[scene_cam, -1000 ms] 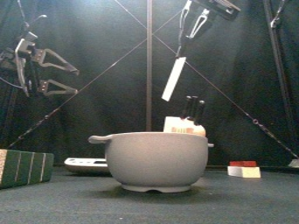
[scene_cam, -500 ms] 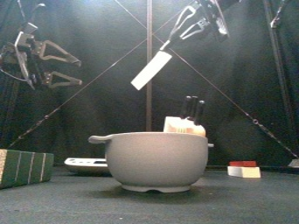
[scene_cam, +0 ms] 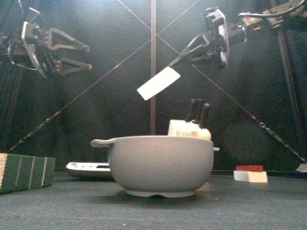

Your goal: Grab cleaver with other hand

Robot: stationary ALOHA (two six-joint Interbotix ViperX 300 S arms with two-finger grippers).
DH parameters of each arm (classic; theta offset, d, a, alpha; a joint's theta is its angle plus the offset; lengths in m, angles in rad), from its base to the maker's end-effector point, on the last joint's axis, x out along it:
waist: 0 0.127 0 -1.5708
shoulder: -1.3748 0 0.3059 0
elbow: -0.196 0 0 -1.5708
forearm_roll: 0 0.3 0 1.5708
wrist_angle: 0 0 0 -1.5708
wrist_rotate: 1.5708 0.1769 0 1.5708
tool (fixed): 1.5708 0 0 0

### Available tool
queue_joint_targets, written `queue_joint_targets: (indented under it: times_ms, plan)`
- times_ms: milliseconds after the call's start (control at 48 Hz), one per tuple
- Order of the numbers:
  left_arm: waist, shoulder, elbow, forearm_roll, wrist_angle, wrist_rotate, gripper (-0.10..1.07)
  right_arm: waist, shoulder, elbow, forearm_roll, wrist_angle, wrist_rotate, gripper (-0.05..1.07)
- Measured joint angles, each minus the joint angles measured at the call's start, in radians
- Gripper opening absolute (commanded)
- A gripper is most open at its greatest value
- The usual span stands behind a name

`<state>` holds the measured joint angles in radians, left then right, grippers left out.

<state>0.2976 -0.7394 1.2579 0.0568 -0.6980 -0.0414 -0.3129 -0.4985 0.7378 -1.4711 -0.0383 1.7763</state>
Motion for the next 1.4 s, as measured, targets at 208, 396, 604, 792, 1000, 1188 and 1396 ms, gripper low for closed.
queue_joint_targets:
  times_ms: [208,396,604,792,1000,1188,1396]
  plan:
    - [0.121,0.083,-0.046,0.046,0.048,-0.005,1.04,-0.064,0.064,-0.040,-0.006,-0.104,-0.005,0.59]
    - [0.135,0.207,-0.049,0.092,-0.026,-0.005,1.03,-0.060,0.135,-0.097,-0.026,-0.129,-0.006,0.59]
    - [0.137,0.314,-0.077,0.133,-0.104,-0.006,1.03,-0.037,0.190,-0.153,-0.044,-0.152,-0.006,0.59]
    - [0.135,0.367,-0.106,0.137,-0.118,-0.018,1.03,-0.028,0.209,-0.173,-0.091,-0.153,-0.008,0.59]
    - [0.130,0.371,-0.124,0.143,-0.124,-0.114,1.03,-0.025,0.207,-0.189,-0.124,-0.155,-0.034,0.59]
    - [0.132,0.371,-0.129,0.222,-0.179,-0.230,1.03,-0.021,0.195,-0.199,-0.120,-0.156,-0.097,0.59]
    - [0.153,0.390,-0.129,0.337,-0.293,-0.325,1.03,-0.009,0.166,-0.199,-0.092,-0.166,-0.141,0.59]
